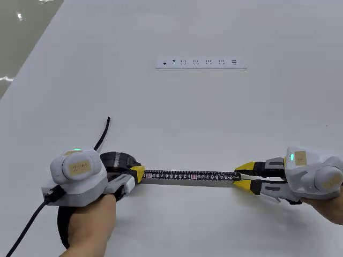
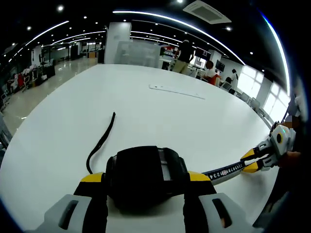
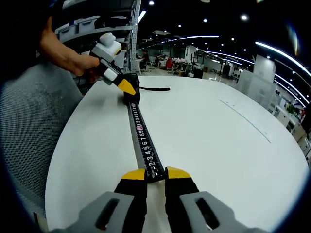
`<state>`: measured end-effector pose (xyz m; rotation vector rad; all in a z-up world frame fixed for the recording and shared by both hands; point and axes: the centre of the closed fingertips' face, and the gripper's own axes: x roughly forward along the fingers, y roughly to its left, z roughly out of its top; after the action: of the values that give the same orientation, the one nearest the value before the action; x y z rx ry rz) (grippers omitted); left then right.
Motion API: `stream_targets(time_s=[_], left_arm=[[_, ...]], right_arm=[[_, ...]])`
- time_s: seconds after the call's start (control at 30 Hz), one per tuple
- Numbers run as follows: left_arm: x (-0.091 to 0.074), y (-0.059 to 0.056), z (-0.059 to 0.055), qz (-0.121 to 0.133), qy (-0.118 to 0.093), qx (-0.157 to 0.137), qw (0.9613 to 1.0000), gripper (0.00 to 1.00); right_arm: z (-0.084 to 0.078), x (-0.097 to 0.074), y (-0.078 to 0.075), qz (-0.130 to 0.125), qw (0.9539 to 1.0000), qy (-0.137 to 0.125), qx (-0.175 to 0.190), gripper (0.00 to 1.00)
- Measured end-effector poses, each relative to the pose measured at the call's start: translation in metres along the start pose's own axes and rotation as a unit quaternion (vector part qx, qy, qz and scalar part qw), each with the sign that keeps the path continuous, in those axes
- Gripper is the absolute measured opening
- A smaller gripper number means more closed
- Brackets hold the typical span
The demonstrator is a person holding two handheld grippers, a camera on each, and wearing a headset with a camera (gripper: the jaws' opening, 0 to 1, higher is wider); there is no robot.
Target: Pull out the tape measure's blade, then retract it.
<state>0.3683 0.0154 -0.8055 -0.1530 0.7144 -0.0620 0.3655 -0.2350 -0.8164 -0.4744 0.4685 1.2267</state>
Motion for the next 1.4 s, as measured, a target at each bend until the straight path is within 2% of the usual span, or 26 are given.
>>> stream_targets(time_s=[1.4], left_arm=[[0.0,0.0,0.001,-0.004,0.0,-0.007,1.0,0.6]], right_arm=[[0.014,0.02,0.005,0.005,1.0,-0.004,0.003,0.11]])
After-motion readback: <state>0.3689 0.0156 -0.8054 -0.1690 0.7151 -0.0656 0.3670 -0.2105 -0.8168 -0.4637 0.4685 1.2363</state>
